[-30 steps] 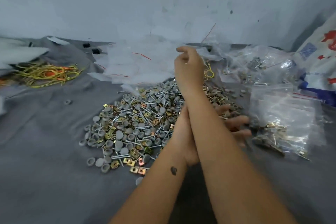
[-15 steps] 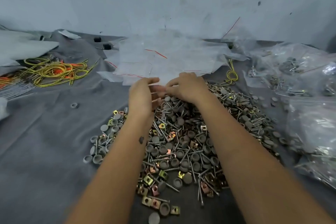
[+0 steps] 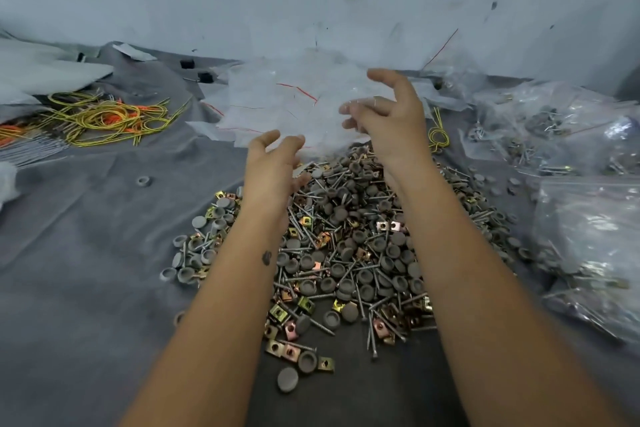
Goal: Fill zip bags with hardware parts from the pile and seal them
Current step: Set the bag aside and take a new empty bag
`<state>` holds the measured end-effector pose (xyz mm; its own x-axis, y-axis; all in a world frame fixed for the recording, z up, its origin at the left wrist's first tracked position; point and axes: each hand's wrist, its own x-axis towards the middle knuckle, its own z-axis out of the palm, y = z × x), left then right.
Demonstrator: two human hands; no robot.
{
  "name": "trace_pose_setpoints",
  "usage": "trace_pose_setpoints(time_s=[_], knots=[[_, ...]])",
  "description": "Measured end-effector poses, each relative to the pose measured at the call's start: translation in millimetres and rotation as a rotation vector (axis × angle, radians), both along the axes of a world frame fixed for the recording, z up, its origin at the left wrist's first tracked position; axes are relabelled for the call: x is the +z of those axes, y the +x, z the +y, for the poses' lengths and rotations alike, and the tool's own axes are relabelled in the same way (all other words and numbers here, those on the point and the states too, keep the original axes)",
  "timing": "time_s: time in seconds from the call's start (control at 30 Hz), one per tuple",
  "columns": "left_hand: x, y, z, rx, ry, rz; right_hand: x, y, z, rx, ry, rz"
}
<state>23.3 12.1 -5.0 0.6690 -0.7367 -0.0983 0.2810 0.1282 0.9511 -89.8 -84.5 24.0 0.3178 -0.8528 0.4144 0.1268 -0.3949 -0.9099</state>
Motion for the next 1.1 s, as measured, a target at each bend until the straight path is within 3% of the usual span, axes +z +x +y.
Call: trace_pose_setpoints(time_s=[0.17,0.3,0.4,0.53,0.6,0.7,0.77,0.87,0.93,1.1], knots=[[0,-11,9,-0.186,0.009,-0.031,-9,-36,34,0.281,0.271,-0.234],[-10,-12,12,-0.273,-0.007,-0.152,-27,-55,43,0.203,0.396,-0.286],[-16,-10,16,-0.342,0.001,-0.262,-29,-59,45,0.023,0.411,-0.244],[-16,-3,21,-0.451,-0.198,-0.109,-22,-52,47,-0.247,0.283,-0.141],[-16,-3,24,-0.438,-0.203,-0.101,-18,-49,47,-0.303,0.185,-0.035],[-18,-3,22,-0.086,-0.205,-0.206,-18,-43,48,-0.542,-0.156,0.310],[-20,-3,20,0.176,-0.286,-0.350,-20,-37,58,-0.664,-0.374,0.297],[-24,-8,18,0.281,-0.296,-0.628,-27,-23,73,-0.303,-0.268,0.152],[-28,-12,18,0.247,-0.247,-0.814,-34,-15,78,-0.084,-0.162,0.169],[-36,-20,15,0.179,-0.095,-1.065,-50,-10,76,-0.114,-0.120,0.162]])
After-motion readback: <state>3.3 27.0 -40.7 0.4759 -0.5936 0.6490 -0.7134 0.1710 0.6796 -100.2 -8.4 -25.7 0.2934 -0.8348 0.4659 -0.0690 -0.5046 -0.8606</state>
